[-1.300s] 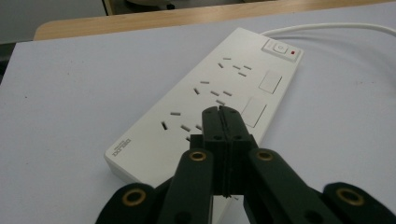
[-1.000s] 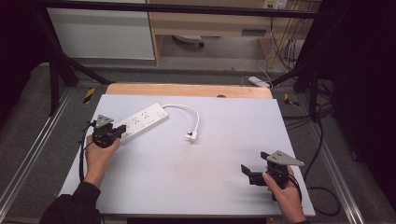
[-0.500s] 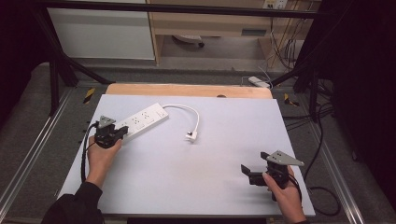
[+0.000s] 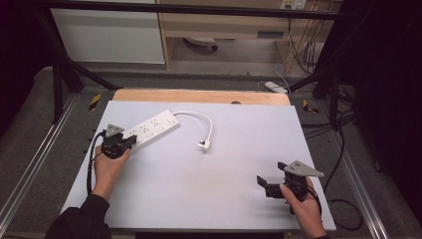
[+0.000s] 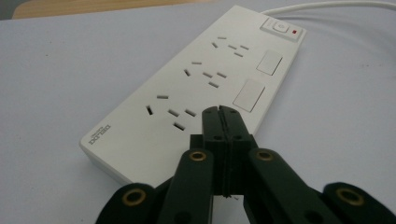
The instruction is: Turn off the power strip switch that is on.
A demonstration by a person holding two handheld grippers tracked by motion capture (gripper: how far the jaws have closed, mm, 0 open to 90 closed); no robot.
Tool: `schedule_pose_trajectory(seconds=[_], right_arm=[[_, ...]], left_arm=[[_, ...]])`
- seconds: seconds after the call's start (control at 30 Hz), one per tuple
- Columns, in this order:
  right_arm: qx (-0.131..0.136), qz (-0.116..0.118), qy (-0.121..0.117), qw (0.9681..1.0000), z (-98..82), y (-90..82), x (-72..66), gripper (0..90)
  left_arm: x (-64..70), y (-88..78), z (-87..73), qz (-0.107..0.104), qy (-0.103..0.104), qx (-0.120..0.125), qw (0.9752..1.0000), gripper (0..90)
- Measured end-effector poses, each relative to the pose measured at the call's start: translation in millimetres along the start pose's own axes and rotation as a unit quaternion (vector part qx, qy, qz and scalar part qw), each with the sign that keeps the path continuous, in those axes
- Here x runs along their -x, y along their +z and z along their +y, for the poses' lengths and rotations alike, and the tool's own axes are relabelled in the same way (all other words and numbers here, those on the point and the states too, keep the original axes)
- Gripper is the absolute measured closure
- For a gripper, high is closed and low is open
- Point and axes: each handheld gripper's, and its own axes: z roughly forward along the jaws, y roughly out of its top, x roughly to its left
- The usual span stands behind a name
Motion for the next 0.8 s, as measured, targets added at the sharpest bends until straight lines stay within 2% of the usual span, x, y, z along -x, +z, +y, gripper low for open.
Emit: schedule_pose_trajectory(seconds=[0.8], right_arm=[[-0.001,0.000,0.000,1.0000,0.0,0.0,0.0,2.7]], left_arm=[[-1.3,1.7,-3.1,0.002,0.000,-0.006,1.0000,90.0]])
